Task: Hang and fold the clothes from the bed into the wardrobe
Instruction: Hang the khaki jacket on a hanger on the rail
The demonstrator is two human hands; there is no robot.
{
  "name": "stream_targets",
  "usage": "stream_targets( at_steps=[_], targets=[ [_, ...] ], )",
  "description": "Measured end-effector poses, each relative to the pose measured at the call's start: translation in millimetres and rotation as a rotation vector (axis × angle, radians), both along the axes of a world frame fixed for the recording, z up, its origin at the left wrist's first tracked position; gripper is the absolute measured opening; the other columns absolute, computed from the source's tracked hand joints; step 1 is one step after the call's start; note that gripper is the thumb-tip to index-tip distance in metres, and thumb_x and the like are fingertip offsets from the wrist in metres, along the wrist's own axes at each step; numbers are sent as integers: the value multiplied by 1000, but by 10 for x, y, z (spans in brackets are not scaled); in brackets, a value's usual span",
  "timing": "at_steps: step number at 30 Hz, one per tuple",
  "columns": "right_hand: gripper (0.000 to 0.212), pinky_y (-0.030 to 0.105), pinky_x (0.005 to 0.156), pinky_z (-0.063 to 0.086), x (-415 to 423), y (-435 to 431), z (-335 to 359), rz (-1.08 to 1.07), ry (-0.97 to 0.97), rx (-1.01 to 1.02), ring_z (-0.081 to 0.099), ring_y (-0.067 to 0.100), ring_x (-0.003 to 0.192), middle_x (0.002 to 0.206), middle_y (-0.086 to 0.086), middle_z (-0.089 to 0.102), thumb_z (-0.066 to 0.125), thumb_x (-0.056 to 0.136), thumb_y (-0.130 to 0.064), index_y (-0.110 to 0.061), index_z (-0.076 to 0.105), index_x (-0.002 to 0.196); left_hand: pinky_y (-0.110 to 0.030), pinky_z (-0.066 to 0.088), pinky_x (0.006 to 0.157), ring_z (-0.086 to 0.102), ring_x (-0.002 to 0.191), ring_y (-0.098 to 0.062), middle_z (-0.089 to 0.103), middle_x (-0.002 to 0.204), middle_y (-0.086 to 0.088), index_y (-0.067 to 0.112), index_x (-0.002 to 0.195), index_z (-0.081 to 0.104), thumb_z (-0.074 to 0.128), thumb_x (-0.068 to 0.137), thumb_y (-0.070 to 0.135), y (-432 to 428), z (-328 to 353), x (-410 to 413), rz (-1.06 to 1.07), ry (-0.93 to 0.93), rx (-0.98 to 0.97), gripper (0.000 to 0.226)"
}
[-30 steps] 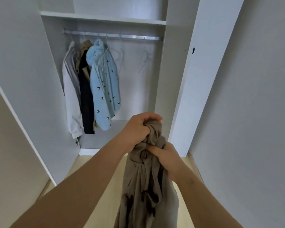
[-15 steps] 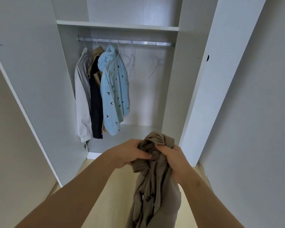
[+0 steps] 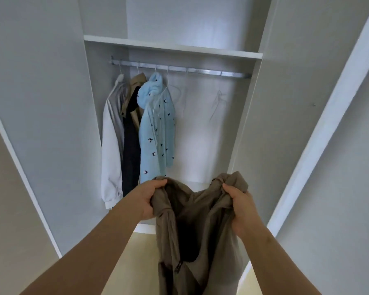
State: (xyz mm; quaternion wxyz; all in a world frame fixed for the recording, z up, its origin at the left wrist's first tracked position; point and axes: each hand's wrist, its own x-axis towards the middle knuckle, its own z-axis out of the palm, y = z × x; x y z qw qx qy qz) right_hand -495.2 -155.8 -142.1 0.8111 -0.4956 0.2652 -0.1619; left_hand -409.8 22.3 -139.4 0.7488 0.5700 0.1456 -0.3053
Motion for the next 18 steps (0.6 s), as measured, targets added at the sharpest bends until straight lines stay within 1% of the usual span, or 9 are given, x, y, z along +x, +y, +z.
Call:
stream_targets(
  at_steps=[1,2,3,6,9,11,13,16,18],
  targets=[
    [15,31,70,51,175,52,29,-18,-5,1,62,23,80,92,13,64,56,90,-7,-4,60,105,-26,48,40,56,62,-25,65,56,-11,4,79,61,60,89,15,100,22,138,25,-10,21,14],
    [16,31,72,51,349,108,60,-30,-11,1,61,23,80,93,13,63,54,91,-7,-4,59,106,-24,47,38,55,61,-25,64,53,-10,6,77,60,59,90,14,205,38,287,54,-35,48,15],
    [16,32,72,51,517,160,86,-35,-10,-4,61,24,80,95,14,63,54,91,-8,-5,57,106,-25,47,40,54,61,-25,64,57,-11,8,78,59,58,90,14,307,59,434,79,-72,80,15],
    [16,33,66,50,963,313,129,-44,39,-45,59,25,75,89,13,61,54,90,-10,-8,54,106,-29,46,55,56,69,-24,61,77,-11,13,87,59,56,92,19,546,100,855,63,-237,180,8],
    [17,31,61,48,1308,435,82,-26,75,-83,57,24,72,85,12,59,52,87,-4,-10,54,103,-27,43,62,54,74,-16,58,82,-1,20,100,57,51,95,27,660,60,1199,14,-398,288,11],
    [19,30,60,46,1492,472,17,-11,113,-141,55,23,71,83,12,58,50,84,0,-10,55,100,-27,41,71,50,74,-12,54,83,4,24,103,54,47,96,31,690,41,1373,1,-447,358,12],
    [16,29,60,45,1645,483,-54,-4,162,-206,54,22,71,81,10,57,50,83,2,-9,55,94,-27,42,72,49,74,-11,53,82,4,21,105,53,46,97,30,704,-5,1544,16,-435,333,14],
    [15,29,60,43,1876,476,-134,6,178,-233,54,23,72,79,10,58,51,82,4,-9,57,86,-32,45,76,53,77,-18,55,83,-4,8,120,53,44,98,23,723,-57,1811,135,-320,170,28],
    [18,30,62,44,2055,474,-157,16,154,-221,55,23,73,79,9,60,52,82,3,-13,59,82,-34,46,68,52,69,-18,54,79,-5,3,129,48,40,99,19,719,-61,1971,204,-238,70,35]
  ],
)
